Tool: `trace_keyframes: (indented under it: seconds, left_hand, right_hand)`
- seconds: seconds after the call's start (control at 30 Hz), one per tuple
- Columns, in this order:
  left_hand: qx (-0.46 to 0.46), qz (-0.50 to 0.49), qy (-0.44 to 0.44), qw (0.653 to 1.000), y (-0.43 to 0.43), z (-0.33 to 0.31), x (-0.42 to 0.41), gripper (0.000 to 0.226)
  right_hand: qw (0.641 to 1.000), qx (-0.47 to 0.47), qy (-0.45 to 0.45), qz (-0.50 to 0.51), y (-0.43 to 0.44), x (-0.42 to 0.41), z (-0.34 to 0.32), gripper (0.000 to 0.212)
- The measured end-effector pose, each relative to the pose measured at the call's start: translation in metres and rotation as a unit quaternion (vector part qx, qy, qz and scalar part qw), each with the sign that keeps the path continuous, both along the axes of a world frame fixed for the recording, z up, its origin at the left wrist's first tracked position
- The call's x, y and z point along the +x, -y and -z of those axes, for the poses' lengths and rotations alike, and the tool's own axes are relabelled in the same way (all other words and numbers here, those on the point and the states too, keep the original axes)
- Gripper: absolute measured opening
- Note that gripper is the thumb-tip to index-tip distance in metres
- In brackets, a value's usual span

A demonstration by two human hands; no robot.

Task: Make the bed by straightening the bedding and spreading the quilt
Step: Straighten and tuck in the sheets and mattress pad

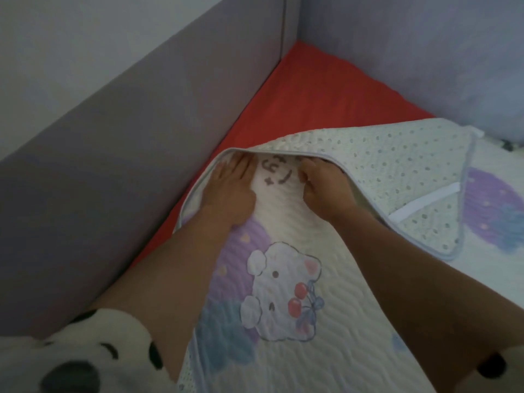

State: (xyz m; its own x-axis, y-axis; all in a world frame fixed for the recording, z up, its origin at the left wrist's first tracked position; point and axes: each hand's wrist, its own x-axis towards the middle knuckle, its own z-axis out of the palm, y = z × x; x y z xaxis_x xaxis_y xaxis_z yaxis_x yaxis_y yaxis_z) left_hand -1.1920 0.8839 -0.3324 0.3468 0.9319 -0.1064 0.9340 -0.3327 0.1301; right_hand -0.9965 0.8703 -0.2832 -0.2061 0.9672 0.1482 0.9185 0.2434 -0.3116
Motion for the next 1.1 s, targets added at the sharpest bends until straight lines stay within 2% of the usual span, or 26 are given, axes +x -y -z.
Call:
trace_keyframes:
  seconds: [0.07, 0.17, 0.3, 0.4, 0.5, 0.7, 0.83, 0.93, 1.1]
  left_hand:
    - [0.021, -0.008, -0.003, 1.0, -0.009, 0.004, 0.0, 0.073]
    - [0.072, 0.0, 0.017, 0.997, -0.011, 0.015, -0.004, 0.078]
    - [0.1, 0.002, 0.041, 0.994, -0.01, 0.026, -0.006, 0.074]
    - [0.095, -0.008, 0.041, 0.995, -0.009, 0.028, -0.004, 0.074]
    - [0.083, -0.012, 0.046, 0.995, -0.009, 0.028, -0.004, 0.075]
    - [0.08, -0.012, 0.055, 0.995, -0.016, 0.025, -0.003, 0.074]
    - [0.106, 0.009, 0.07, 0.992, -0.039, 0.02, 0.007, 0.064]
    - [0.122, 0.005, 0.071, 0.99, -0.066, 0.022, 0.023, 0.059]
    - [0.146, -0.005, 0.067, 0.987, -0.071, 0.035, 0.027, 0.06]
  right_hand:
    - [0.992, -0.076, 0.069, 0.077, -0.012, 0.004, 0.009, 0.037]
    - [0.972, -0.176, 0.033, 0.152, -0.041, 0.002, 0.019, 0.041]
    - [0.975, -0.176, -0.032, 0.129, -0.085, -0.012, 0.025, 0.051]
    - [0.972, -0.179, -0.087, 0.124, -0.11, -0.023, 0.032, 0.068]
    - [0.97, -0.222, -0.074, 0.07, -0.128, -0.026, 0.042, 0.075]
    - [0.965, -0.261, -0.017, 0.018, -0.152, -0.007, 0.047, 0.067]
    - [0.963, -0.269, 0.005, -0.009, -0.16, 0.009, 0.045, 0.053]
    - [0.961, -0.275, 0.006, -0.026, -0.162, 0.012, 0.043, 0.05]
    - [0.964, -0.251, -0.091, 0.007, -0.148, 0.03, 0.042, 0.046]
